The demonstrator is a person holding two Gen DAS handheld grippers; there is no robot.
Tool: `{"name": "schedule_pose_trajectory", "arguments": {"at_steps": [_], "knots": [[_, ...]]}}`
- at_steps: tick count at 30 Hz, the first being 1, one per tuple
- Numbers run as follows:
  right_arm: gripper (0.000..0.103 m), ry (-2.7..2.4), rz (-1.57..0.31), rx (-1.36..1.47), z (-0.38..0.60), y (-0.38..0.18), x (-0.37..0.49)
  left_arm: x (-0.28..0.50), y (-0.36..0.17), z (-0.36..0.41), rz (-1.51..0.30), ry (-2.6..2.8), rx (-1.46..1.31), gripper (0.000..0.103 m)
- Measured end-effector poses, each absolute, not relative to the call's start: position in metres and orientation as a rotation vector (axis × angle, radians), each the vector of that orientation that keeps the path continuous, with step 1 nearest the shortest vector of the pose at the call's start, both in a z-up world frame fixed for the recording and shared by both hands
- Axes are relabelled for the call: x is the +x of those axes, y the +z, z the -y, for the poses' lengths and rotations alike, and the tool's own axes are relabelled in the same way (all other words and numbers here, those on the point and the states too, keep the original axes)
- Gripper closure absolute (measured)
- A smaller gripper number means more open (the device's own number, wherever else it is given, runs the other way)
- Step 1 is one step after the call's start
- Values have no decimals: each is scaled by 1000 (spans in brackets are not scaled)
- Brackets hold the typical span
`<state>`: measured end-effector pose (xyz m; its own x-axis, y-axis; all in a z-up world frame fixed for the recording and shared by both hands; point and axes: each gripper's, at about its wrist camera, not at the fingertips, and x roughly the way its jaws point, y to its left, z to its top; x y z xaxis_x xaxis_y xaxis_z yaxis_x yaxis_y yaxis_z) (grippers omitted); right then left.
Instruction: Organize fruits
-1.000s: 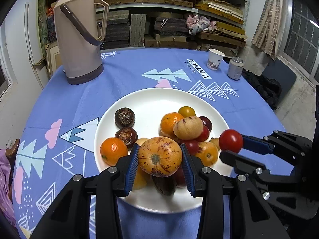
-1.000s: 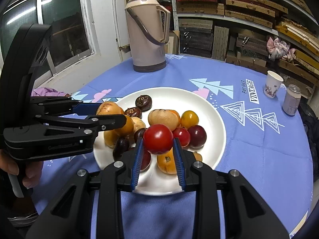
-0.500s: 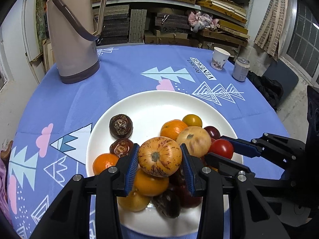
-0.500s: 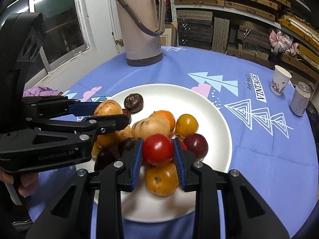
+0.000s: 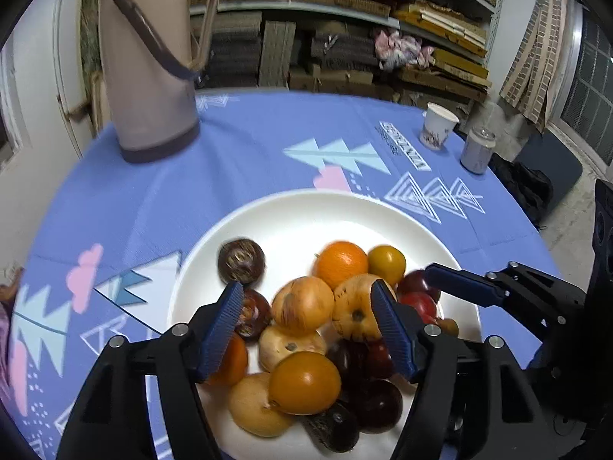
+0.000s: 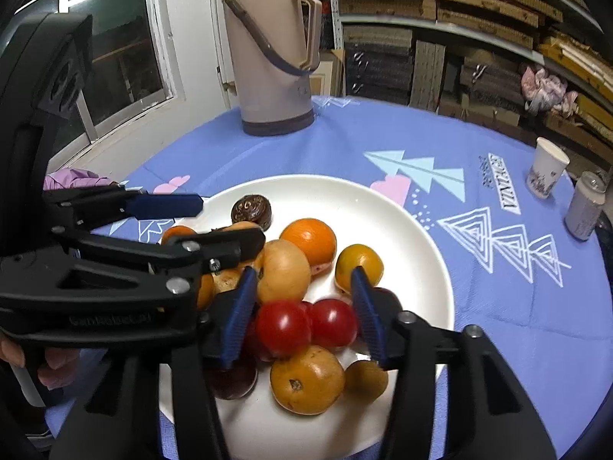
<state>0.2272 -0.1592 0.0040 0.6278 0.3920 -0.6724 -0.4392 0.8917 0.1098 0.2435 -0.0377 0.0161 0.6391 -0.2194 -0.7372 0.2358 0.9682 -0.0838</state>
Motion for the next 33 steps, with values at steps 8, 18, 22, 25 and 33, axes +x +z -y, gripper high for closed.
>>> {"name": "schedule_pose_trajectory", "arguments": {"at_steps": [8, 18, 22, 25, 33], "knots": [[33, 450, -732, -68, 168, 11, 206, 227, 22, 38, -826, -231, 65, 14], [11, 379, -741, -70, 181, 11, 165, 187, 22, 37, -838, -203, 70, 7], [7, 356, -750, -57, 185, 10, 150, 169, 23, 37, -842, -184, 90, 5], [5, 337, -749, -60, 187, 10, 137, 157, 23, 37, -843, -180, 92, 4], [5, 307, -743, -94, 186, 14, 103, 130, 25, 29, -842, -166, 65, 4]]}}
